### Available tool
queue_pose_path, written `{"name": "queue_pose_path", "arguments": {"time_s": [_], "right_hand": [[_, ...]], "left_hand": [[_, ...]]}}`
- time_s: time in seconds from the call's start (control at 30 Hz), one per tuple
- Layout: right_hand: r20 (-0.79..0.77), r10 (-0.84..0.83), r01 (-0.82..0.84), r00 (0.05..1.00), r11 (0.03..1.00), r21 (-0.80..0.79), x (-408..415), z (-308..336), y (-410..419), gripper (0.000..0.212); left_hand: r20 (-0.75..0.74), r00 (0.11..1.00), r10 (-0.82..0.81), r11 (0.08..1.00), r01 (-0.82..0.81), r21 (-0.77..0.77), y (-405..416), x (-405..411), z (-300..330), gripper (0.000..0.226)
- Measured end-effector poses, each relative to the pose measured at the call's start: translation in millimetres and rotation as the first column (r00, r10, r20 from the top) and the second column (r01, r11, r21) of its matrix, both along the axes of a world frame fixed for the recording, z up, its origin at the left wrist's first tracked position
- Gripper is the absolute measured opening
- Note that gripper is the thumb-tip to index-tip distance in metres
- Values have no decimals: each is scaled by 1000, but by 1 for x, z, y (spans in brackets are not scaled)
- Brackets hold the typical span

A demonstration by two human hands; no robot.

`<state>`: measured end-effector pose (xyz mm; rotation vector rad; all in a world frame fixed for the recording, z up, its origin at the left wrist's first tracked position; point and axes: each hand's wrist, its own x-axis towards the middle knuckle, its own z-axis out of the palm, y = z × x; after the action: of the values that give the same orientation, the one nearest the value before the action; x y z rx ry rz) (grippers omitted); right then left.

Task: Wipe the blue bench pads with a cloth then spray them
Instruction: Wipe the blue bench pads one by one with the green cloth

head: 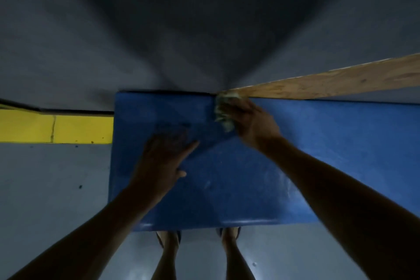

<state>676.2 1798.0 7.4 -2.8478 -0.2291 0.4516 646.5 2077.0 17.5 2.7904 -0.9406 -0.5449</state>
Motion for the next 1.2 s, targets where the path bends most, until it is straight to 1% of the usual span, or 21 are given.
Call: {"name": "queue_pose_path", "arguments": {"time_s": [0.07,0.13,0.23,0.3,0.37,0.43,0.47,0.53,0.6,0.63,0.7,0.73,0.8,0.83,0.9,0.93,1.0,1.07,1.13,1.17,1.2], "right_hand": [[94,-217,218,972,976,-8,-28,-2,-49,56],[151,-477,486,866,873,-26,-46,-3,-64,58],[215,-766,786,606,618,-18,-33,-13,-12,55],[232,-814,831,532,555,39,-13,-21,35,51],[206,-763,759,612,640,117,-2,-28,86,45],[159,-490,484,857,871,77,-11,-27,128,49],[155,-310,305,938,951,60,-19,-26,135,52],[145,-25,20,989,999,37,-27,-21,109,58],[139,130,-128,982,991,-23,-36,-24,56,60],[133,95,-92,987,995,-33,-41,-25,25,57],[98,-202,205,974,978,-24,-55,-15,-25,52],[89,-407,411,909,911,-30,-61,-10,-37,52],[101,-728,735,678,676,-56,-69,-11,-26,55],[109,-803,810,586,583,-62,-69,-15,-1,59],[144,-836,848,529,528,-46,-68,-26,62,65],[157,-818,829,554,559,-11,-69,-28,95,65],[159,-636,639,755,768,35,-80,-26,137,60],[123,-210,212,970,977,-1,-96,-21,132,57],[106,232,-223,967,970,-95,-95,-13,80,64],[115,350,-335,930,933,-132,-89,-11,50,65],[130,367,-348,921,926,-150,-84,-10,21,62]], "left_hand": [[25,1000,11,1000,-12,20,29,13,4,101],[22,999,-30,998,29,62,49,19,5,102],[-46,999,-27,997,30,74,52,23,0,102],[-72,997,16,997,-11,70,46,23,-1,102],[-63,998,22,998,-18,68,46,21,-3,101],[-34,999,9,997,-7,71,49,20,-4,101],[-21,1000,8,998,-6,68,51,20,-4,102],[-23,1000,10,998,-8,66,50,21,-5,103],[-56,998,30,996,-25,85,49,21,-5,101],[-63,997,33,995,-27,96,49,21,-5,99],[-63,998,28,993,-21,112,48,20,-6,97],[-63,998,27,994,-20,111,48,20,-6,98],[-66,997,30,995,-24,93,47,19,-8,101],[-65,997,32,996,-26,91,47,19,-8,102],[-60,998,33,996,-28,82,47,18,-8,102],[-56,998,35,997,-31,76,46,18,-8,101],[-57,998,31,997,-26,77,47,20,-7,101],[-43,999,24,997,-21,72,48,19,-8,101],[-33,999,16,998,-14,66,47,18,-9,102],[-26,1000,14,998,-13,61,47,18,-10,102],[-18,1000,18,998,-17,57,48,18,-10,101]]}}
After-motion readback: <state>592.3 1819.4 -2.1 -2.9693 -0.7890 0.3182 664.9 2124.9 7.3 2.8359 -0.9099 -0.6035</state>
